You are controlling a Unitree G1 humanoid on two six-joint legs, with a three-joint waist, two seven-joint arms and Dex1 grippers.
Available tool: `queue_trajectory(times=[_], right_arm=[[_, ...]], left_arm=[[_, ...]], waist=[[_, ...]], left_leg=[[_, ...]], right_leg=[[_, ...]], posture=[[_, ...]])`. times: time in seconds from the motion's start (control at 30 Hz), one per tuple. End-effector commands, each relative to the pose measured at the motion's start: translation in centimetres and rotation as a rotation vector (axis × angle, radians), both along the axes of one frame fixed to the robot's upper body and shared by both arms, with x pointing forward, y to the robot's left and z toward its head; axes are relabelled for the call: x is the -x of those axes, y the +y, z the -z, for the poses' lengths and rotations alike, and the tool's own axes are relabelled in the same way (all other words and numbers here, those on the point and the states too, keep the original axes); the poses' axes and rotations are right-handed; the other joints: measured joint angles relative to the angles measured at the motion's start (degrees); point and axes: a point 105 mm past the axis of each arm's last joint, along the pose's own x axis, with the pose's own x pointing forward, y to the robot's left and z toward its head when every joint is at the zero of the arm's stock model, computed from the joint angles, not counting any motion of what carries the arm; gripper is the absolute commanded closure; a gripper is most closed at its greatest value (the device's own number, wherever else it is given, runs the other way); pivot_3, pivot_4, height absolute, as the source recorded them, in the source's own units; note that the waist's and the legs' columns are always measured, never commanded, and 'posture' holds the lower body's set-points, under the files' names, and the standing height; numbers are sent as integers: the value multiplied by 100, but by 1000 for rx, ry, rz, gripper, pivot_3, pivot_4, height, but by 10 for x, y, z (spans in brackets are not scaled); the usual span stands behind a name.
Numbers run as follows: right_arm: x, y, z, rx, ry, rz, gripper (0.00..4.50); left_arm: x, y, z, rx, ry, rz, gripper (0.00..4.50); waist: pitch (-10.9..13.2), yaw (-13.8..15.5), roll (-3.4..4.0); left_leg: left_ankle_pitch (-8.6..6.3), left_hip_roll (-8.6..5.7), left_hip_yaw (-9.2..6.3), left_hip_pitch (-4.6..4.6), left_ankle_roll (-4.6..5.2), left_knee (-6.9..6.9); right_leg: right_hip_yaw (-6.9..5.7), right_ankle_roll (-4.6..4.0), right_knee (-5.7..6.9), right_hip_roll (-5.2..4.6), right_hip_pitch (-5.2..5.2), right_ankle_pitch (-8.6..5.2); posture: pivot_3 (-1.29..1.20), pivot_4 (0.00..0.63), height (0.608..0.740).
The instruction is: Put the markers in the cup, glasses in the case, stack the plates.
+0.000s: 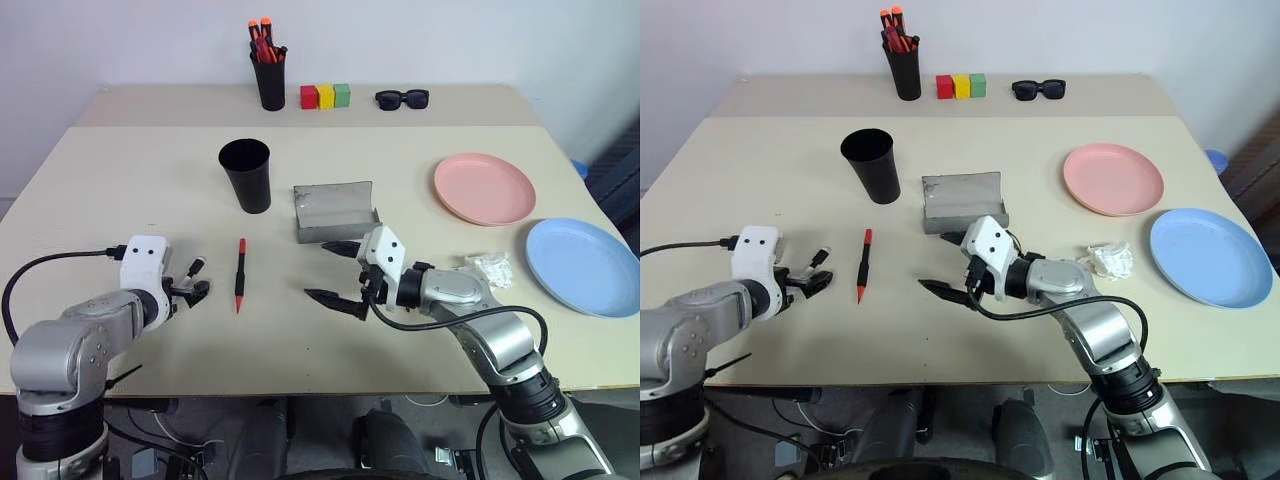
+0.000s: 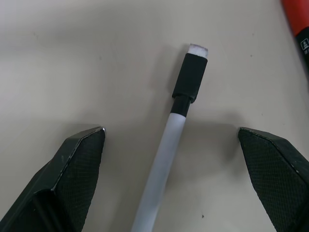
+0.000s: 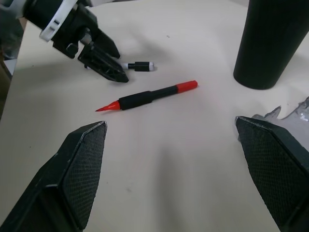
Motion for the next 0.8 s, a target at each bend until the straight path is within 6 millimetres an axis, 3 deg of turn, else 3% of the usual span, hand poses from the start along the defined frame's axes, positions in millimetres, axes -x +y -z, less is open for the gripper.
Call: queue_trajectory(times=[0.03,0.1,0.3,0.4,0.57,0.7,0.8], right_arm=[[5,6,-13,-22,-53,-15,132],[4,6,-13,-25,-55,-9,132],[4,8,-13,-32,-58,-2,132],[3,8,-14,-32,-63,1,132],[-16,6,-21,-20,-121,69,132],[-39,9,-49,-153,-165,169,132],[-49,11,-75,-289,-183,204,132]], left_arm=[[6,4,5,54,83,-4,509],[7,8,8,67,110,-14,1256],[2,21,2,31,112,-58,4347],[-4,23,-12,0,48,-65,4435],[-35,44,-90,-141,-489,-163,4435],[-42,42,-152,-55,-876,-238,4435],[-54,25,-175,-61,-1010,-237,4435]], waist=[[0,-12,0],[0,-25,0],[0,-16,0],[0,-11,0],[6,5,-11],[6,12,-12],[6,17,-13]], left_leg=[[1,0,1,0,-1,-1],[3,1,0,1,-5,-1],[3,1,1,3,-7,-1],[3,1,2,3,-8,-1],[6,2,0,-3,-16,-2],[7,1,2,-5,-16,-2],[8,-3,6,-9,-14,-3]], right_leg=[[2,0,3,0,-2,0],[2,-1,9,3,-5,0],[6,-1,11,0,-6,0],[6,-1,11,-3,-6,0],[6,-2,14,-9,-16,0],[4,-2,14,-13,-17,1],[4,0,13,-8,-17,2]], posture=[[0,150,740],[0,150,740],[0,150,740],[0,150,740],[0,150,740],[0,150,740],[0,150,740]])
